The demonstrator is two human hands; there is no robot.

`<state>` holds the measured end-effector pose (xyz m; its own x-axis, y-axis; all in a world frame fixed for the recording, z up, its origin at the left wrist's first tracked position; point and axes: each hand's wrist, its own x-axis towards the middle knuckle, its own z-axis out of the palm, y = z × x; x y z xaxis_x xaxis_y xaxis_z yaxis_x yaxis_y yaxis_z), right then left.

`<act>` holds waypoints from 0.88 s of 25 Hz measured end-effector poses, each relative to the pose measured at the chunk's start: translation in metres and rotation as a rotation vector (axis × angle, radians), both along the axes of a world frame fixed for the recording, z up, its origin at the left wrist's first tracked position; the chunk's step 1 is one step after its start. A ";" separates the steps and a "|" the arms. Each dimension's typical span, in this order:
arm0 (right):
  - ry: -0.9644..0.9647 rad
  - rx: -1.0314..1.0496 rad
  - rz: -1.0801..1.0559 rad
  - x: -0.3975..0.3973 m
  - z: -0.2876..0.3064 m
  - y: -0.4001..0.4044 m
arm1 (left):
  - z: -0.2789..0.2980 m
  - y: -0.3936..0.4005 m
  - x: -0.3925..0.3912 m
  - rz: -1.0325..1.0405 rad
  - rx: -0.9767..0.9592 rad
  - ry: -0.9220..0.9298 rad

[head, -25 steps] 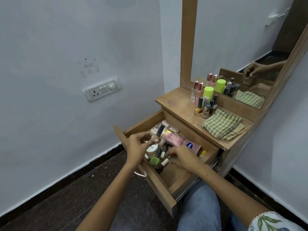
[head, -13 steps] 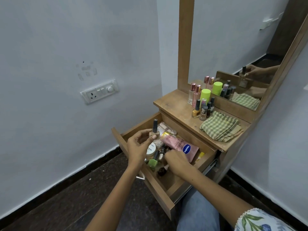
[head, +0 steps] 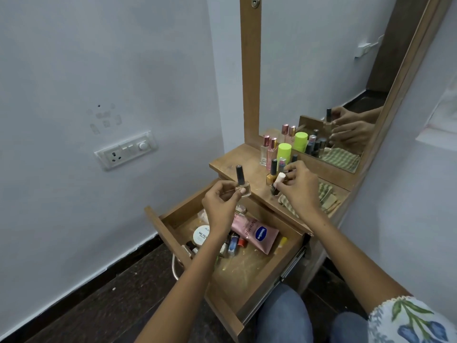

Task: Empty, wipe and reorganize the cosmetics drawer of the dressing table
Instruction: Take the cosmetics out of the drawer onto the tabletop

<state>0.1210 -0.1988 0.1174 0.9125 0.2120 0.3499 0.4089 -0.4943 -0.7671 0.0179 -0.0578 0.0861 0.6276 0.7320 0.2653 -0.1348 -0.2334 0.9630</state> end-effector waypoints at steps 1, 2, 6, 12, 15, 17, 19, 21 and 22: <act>-0.025 -0.023 -0.011 0.002 -0.004 0.001 | 0.001 -0.003 0.008 -0.004 0.007 -0.003; -0.049 -0.044 -0.013 0.003 -0.008 0.003 | 0.001 -0.007 0.015 -0.008 0.018 -0.005; -0.141 -0.093 -0.035 0.003 -0.012 0.010 | -0.002 -0.017 0.036 -0.005 0.090 0.010; -0.202 -0.104 -0.012 0.005 -0.021 0.007 | -0.020 -0.026 0.056 0.042 0.101 0.061; -0.188 -0.111 -0.043 0.004 -0.023 -0.003 | -0.022 -0.035 0.059 0.050 0.132 0.080; -0.212 -0.121 -0.069 0.002 -0.025 -0.010 | -0.021 -0.038 0.060 0.066 0.174 0.102; -0.229 -0.113 -0.077 -0.001 -0.027 -0.015 | -0.018 -0.038 0.061 0.058 0.205 0.123; -0.247 -0.093 -0.070 -0.005 -0.028 -0.018 | -0.017 -0.038 0.062 0.030 0.215 0.125; -0.258 -0.083 -0.063 -0.007 -0.028 -0.019 | -0.017 -0.037 0.063 0.021 0.222 0.124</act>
